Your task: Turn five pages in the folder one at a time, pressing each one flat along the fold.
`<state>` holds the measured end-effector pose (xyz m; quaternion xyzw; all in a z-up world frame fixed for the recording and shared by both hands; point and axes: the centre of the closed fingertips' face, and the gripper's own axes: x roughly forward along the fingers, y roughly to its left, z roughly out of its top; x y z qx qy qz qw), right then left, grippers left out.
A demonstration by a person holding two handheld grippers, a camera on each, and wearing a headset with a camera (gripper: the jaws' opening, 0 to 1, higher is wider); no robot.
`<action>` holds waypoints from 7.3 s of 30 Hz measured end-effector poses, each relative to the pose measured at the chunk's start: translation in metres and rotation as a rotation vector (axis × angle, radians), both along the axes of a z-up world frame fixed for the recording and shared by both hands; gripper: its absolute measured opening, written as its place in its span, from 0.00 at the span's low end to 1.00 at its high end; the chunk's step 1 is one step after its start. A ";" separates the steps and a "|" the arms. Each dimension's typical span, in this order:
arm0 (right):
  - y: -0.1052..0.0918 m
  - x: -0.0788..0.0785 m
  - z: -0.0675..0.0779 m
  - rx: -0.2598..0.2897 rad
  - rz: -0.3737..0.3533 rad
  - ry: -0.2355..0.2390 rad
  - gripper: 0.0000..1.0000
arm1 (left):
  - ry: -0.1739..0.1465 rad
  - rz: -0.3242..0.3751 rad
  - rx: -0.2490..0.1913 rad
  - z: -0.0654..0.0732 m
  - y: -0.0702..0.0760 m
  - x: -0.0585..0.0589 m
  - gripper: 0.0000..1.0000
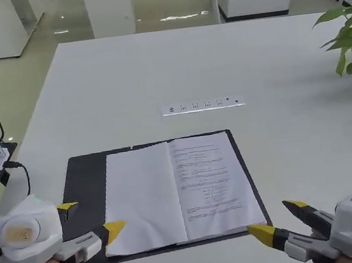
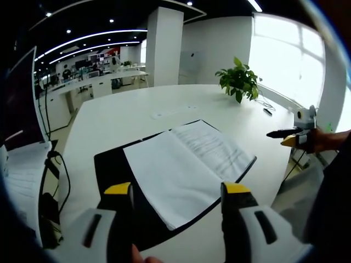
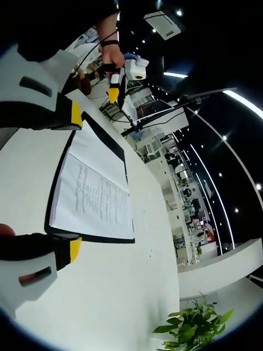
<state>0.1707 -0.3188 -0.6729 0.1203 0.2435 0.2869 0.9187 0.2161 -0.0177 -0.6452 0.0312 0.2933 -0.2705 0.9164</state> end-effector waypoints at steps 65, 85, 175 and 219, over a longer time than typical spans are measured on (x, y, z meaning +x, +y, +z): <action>-0.021 -0.020 -0.008 0.090 -0.030 0.097 0.77 | 0.132 -0.489 0.116 -0.095 -0.279 0.027 0.65; -0.016 -0.018 -0.025 0.103 0.023 0.148 0.76 | 0.153 -0.526 0.231 -0.139 -0.284 0.032 0.63; 0.020 0.086 -0.052 0.417 -0.024 0.301 0.01 | 0.107 -0.361 0.048 -0.083 -0.238 0.019 0.67; 0.130 0.073 -0.019 0.409 0.100 0.263 0.00 | 0.046 -0.151 0.046 -0.055 -0.090 0.006 0.67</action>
